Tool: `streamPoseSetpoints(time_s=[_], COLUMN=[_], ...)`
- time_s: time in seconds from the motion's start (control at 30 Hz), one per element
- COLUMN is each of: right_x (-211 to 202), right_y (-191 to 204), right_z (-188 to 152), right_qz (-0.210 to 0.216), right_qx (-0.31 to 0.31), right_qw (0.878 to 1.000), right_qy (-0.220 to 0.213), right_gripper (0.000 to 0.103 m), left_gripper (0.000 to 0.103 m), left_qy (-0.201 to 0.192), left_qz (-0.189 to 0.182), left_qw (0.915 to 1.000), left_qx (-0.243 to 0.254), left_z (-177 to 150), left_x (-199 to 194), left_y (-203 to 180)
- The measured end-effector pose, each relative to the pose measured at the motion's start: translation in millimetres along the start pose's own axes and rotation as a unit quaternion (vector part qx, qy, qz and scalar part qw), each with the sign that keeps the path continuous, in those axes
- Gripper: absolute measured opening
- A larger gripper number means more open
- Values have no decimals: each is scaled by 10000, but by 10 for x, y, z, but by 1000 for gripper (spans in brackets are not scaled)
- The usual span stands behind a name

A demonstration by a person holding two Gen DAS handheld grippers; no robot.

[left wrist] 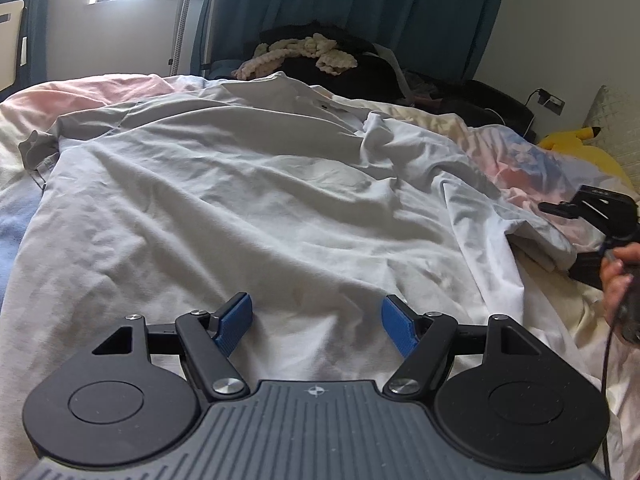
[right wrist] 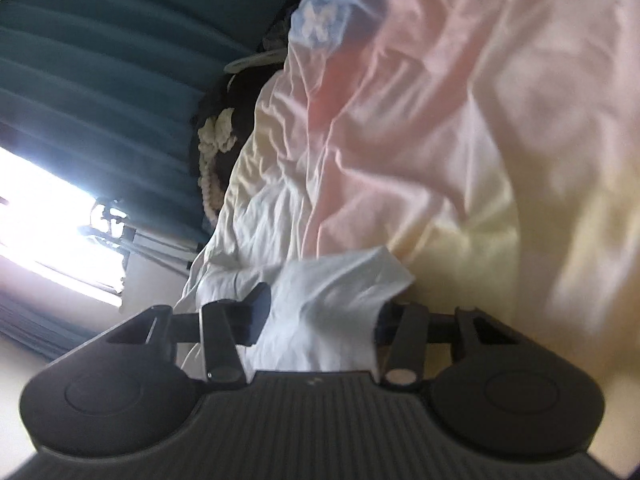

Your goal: Fold clothes

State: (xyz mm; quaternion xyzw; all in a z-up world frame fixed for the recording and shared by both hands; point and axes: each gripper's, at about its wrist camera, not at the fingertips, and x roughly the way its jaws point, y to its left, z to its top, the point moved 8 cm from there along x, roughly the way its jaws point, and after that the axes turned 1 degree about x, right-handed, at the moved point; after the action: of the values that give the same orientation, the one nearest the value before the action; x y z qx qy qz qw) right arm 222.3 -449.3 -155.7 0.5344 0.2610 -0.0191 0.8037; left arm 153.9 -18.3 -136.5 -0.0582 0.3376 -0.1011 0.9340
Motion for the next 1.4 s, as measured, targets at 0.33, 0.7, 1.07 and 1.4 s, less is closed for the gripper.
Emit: streamPoseSetpoints(time_s=[0.33,0.7,1.07,1.4], right_x=[-32,93,412,-451], right_y=[745,930,-300,282], right_z=[656,1122,1030,400], right_qz=[845,1242,-277,-614], right_qx=[-663,-2710,-2283,-2855], right_qw=[9905,9463,9684,9509], right_qy=[-863,-1252,-967,-1022], right_gripper=[6,6,45,65], left_gripper=[75,76,77,77], left_qy=[-214,-258,-169,-416], left_qz=[-48,-38,31,-55], left_qw=[9997,9993,9984,9977], left_qx=[-137,280,534,540], left_z=[54,-4,-62,15], left_x=[-83,4,88,-108], left_y=[0,-134,-170,-214])
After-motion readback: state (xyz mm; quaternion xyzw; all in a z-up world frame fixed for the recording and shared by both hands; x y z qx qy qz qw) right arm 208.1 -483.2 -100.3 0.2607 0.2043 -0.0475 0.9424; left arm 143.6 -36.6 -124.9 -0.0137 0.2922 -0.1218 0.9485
